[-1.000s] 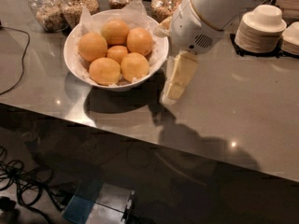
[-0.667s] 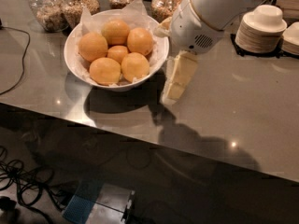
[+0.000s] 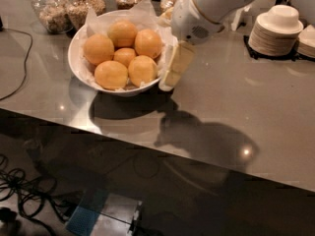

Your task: Pick orange from white bowl

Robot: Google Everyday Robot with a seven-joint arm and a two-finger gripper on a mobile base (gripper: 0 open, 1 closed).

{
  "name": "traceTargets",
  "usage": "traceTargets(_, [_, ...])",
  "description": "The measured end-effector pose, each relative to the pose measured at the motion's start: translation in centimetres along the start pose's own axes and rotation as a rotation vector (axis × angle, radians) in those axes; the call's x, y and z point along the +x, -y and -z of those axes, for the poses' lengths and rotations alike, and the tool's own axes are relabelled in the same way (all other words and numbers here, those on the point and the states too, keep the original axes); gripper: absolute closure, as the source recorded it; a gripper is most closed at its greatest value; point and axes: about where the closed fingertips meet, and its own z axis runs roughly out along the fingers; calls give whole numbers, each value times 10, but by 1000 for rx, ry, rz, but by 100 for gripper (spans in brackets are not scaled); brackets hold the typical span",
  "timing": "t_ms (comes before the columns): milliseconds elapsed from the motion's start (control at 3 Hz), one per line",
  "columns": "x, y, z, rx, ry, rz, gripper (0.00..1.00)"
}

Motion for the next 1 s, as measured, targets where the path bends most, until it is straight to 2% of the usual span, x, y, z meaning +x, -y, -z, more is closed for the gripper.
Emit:
traceTargets(667, [-19, 61, -21, 12, 37, 53, 0])
traceTargets(1000, [-25, 82, -34, 3, 42, 73, 0])
